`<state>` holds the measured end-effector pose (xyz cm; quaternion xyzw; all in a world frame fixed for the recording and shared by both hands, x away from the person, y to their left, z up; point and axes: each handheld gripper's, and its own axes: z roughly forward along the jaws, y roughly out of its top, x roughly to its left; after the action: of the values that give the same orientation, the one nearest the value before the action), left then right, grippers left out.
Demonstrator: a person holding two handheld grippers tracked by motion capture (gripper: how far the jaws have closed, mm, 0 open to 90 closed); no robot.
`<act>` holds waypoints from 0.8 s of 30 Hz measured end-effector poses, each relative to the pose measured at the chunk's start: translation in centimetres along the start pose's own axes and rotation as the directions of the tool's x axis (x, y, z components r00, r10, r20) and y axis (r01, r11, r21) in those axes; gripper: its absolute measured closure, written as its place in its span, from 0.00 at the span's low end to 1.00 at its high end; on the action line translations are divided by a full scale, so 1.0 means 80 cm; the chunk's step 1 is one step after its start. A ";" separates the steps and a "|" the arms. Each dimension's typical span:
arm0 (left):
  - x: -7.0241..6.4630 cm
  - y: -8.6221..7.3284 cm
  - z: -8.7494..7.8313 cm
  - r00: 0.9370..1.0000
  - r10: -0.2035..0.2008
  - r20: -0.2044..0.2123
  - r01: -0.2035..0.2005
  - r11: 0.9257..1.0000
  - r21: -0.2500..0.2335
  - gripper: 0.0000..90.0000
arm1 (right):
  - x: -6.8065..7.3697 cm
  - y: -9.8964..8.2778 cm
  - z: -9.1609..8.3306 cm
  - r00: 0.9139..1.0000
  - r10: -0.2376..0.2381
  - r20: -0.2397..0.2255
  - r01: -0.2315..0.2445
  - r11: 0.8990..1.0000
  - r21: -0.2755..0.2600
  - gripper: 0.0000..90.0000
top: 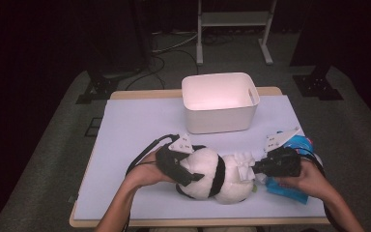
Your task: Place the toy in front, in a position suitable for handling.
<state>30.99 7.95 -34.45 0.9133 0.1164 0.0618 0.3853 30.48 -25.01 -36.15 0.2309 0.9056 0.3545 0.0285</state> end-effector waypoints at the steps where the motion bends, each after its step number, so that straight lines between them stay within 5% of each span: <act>1: 0.000 -0.001 -0.001 1.000 0.002 0.000 -0.002 1.000 0.000 0.20 | -0.001 -0.002 0.000 1.000 0.007 0.004 -0.007 1.000 0.007 0.93; 9: -0.004 -0.012 -0.004 1.000 -0.012 -0.002 0.012 0.999 -0.043 0.20 | -0.007 0.006 0.001 1.000 0.007 0.015 -0.007 0.999 0.039 0.93; 24: -0.011 -0.023 -0.009 1.000 0.005 0.001 -0.005 0.995 -0.099 0.20 | 0.022 0.109 0.039 0.991 -0.133 -0.017 0.134 0.986 0.098 0.93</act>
<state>29.67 9.47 -35.31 0.8934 0.1107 0.0680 0.4302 33.03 -16.66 -32.54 0.1690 0.9357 0.3075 0.0360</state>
